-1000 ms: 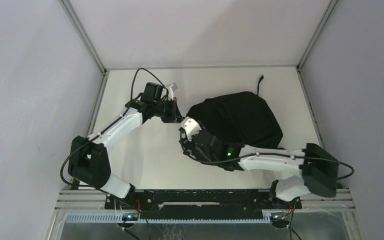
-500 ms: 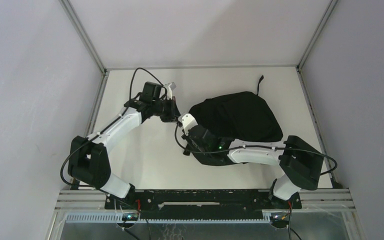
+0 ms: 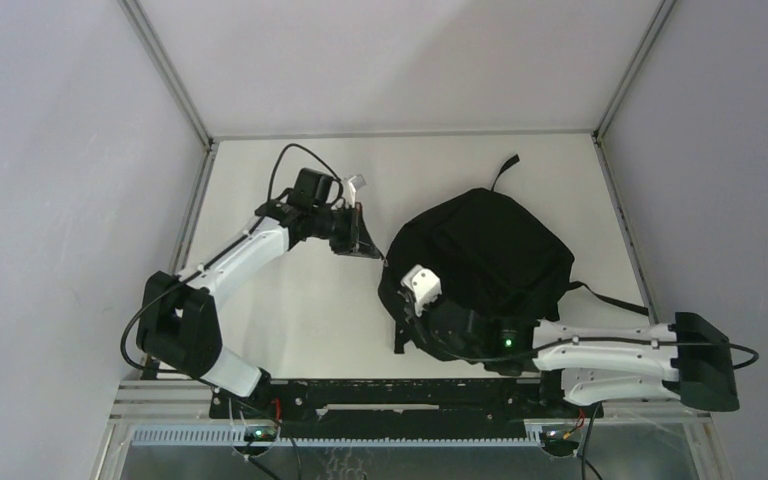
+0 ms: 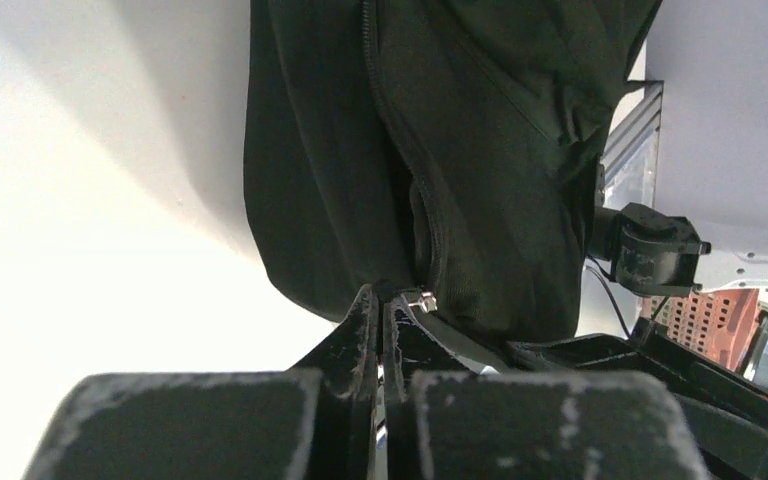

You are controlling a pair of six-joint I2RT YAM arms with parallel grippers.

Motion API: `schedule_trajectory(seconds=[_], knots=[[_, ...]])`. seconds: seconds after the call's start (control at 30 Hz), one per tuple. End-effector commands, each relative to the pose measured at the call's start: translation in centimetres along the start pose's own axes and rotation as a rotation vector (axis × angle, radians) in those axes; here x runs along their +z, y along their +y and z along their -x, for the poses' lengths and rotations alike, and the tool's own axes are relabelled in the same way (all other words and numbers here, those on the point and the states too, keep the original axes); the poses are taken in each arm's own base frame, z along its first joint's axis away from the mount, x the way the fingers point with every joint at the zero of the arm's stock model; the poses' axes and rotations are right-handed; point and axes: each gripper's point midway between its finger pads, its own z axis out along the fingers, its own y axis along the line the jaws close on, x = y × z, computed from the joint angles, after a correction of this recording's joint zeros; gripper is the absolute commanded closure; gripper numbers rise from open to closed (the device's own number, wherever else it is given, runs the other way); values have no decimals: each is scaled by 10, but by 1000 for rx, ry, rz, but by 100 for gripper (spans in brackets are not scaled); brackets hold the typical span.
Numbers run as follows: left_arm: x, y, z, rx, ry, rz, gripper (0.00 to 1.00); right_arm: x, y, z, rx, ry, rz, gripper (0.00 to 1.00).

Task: Pack the student bag
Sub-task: Zip the student bag at the center of the board.

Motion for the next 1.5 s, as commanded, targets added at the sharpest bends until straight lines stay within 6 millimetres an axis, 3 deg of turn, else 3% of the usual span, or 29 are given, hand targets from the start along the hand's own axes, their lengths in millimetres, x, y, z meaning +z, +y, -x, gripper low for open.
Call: schedule_trajectory(seconds=[0.0,0.3,0.6,0.87,1.0,1.03,1.07,1.1,1.17,1.2,1.33,1.47], knots=[[-2,-10,40,77,-149,-15,100,-25,12,-37,53,83,47,100],[9,-12,65,72,-174,-17,100,-48,21,-59,69,130,51,100],[37,-12,97,52,-155,-30,100,-70,17,-54,120,92,61,100],[72,-5,110,30,-110,-57,100,-78,29,-57,125,106,125,100],[81,-11,100,47,-69,-77,100,-79,36,-59,119,121,154,100],[81,-13,96,58,-60,-79,100,-80,35,-58,123,121,148,90],[80,-16,92,71,-52,-75,100,-80,32,-56,128,114,134,65],[80,-18,86,82,-43,-76,100,-80,30,-50,130,97,121,49],[81,-22,76,92,-26,-84,100,-78,23,-31,136,26,85,25],[82,-23,71,92,-18,-86,100,-76,18,-19,142,-20,59,18],[92,-25,51,73,18,-115,100,-61,-10,24,215,-165,-71,13],[96,-22,45,53,21,-130,100,-38,-20,46,295,-199,-117,12]])
